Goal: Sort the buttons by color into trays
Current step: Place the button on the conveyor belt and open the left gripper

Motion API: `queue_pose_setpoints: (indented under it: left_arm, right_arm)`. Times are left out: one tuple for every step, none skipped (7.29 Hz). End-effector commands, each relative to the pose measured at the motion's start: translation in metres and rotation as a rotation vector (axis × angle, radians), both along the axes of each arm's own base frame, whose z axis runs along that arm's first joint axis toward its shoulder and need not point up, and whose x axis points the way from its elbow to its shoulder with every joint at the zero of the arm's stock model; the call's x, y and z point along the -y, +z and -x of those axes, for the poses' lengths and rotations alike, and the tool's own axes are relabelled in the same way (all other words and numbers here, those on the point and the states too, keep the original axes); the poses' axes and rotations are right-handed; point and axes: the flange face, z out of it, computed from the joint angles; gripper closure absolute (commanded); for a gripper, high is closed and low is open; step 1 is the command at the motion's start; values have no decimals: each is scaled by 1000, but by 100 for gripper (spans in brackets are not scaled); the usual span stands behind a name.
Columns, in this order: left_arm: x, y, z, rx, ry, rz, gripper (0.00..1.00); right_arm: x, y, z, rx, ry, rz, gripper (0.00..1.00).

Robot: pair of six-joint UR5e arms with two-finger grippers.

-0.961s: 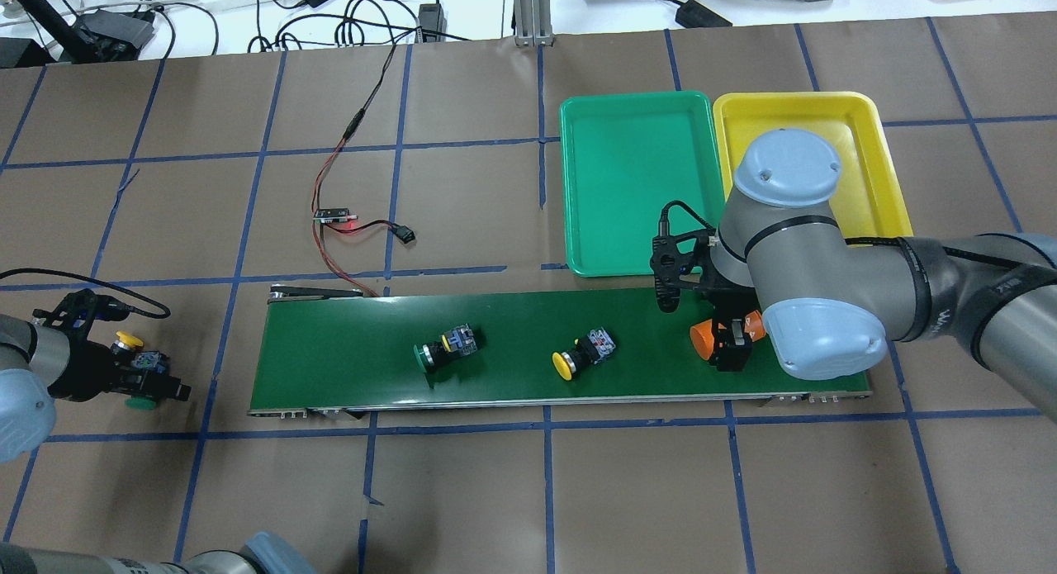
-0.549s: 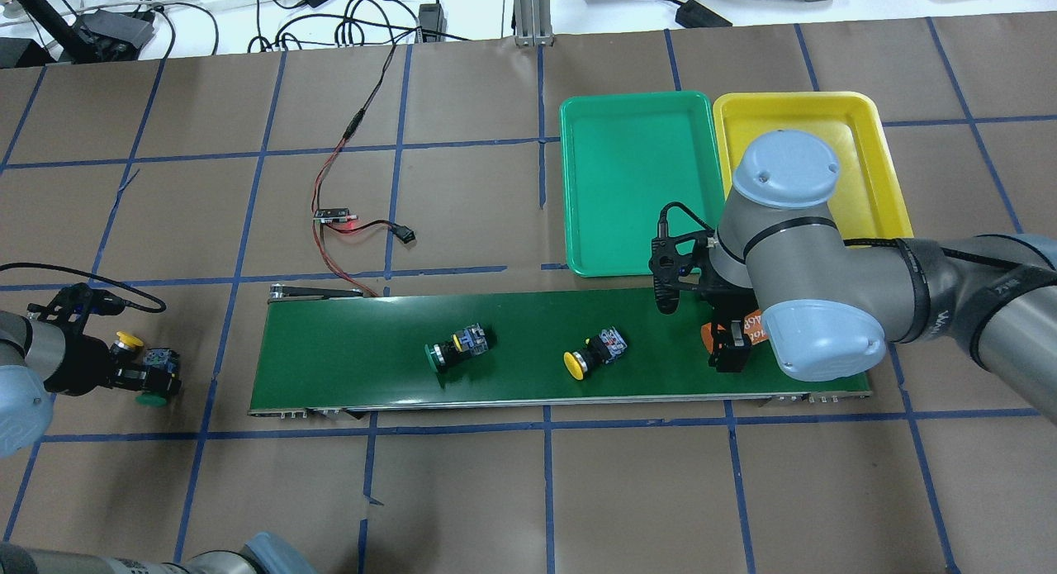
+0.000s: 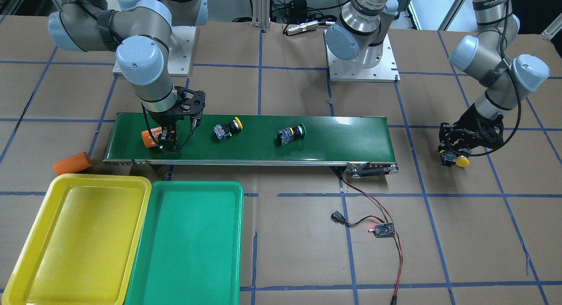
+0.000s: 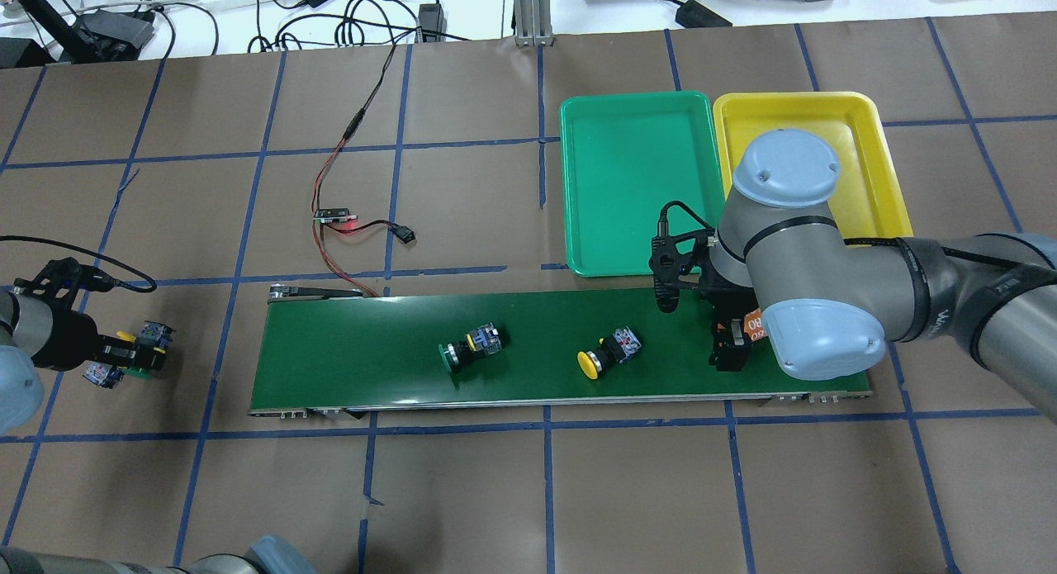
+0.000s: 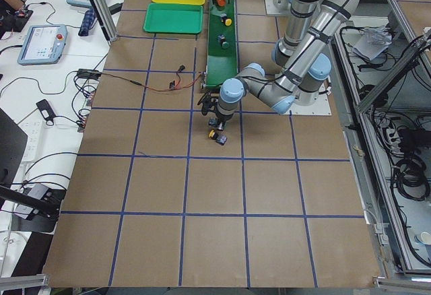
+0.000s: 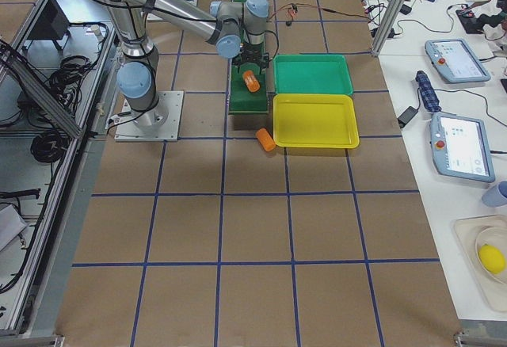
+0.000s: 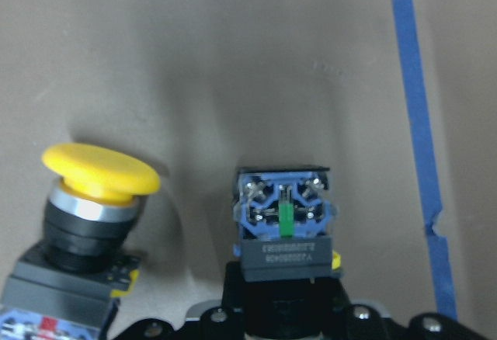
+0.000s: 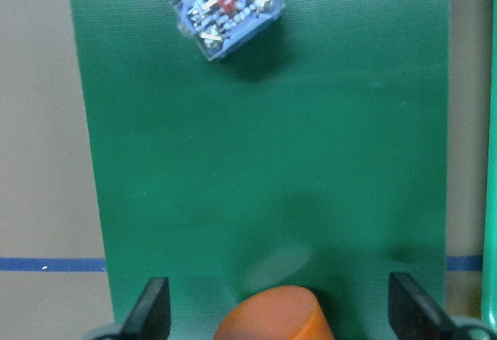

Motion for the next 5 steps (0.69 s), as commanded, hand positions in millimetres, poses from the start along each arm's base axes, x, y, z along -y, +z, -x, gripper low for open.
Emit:
queue_pose_setpoints:
  left_arm:
    - [48, 57, 80, 50, -243, 52, 74]
    - [53, 78, 112, 51, -326, 59, 74]
    - [50, 92, 158, 9, -465, 87, 74]
    - [43, 100, 209, -3, -636, 122, 74]
    - [24, 96, 256, -10, -764, 122, 74]
  right_arm:
    - [0, -1, 0, -1, 1, -6, 0]
    - [-1, 1, 0, -16, 8, -4, 0]
    - [1, 3, 3, -30, 19, 3, 0]
    - [-2, -3, 1, -24, 17, -14, 0]
    - [-3, -1, 2, -25, 17, -11, 0]
